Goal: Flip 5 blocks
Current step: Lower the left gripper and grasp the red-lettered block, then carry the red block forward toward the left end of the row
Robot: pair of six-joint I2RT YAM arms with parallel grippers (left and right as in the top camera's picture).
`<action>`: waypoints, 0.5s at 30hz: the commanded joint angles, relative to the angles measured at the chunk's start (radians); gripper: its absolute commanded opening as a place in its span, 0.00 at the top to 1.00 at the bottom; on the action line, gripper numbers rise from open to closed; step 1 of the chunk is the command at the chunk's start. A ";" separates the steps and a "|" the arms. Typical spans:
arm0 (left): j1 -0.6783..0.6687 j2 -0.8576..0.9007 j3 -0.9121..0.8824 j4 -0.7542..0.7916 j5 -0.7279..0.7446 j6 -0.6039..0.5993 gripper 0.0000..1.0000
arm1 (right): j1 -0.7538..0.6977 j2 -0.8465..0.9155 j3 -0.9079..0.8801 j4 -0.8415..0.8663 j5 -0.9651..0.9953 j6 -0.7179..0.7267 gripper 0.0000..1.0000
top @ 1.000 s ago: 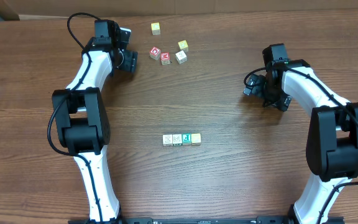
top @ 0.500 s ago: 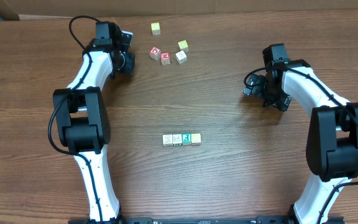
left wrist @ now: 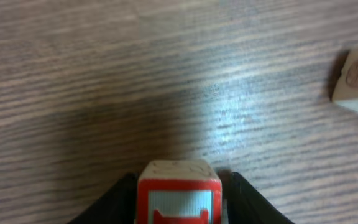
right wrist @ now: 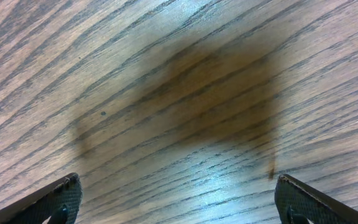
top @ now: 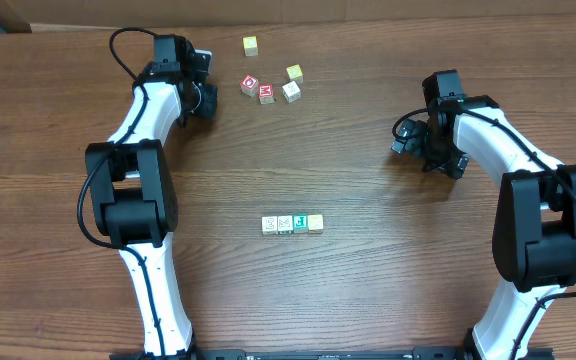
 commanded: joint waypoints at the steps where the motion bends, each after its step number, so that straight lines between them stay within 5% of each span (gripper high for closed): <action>1: 0.005 0.012 0.011 0.028 0.007 -0.066 0.59 | 0.000 -0.004 -0.006 0.002 0.010 0.000 0.00; 15: 0.005 -0.007 0.027 0.000 0.008 -0.087 0.72 | 0.000 -0.004 -0.006 0.002 0.010 0.000 0.00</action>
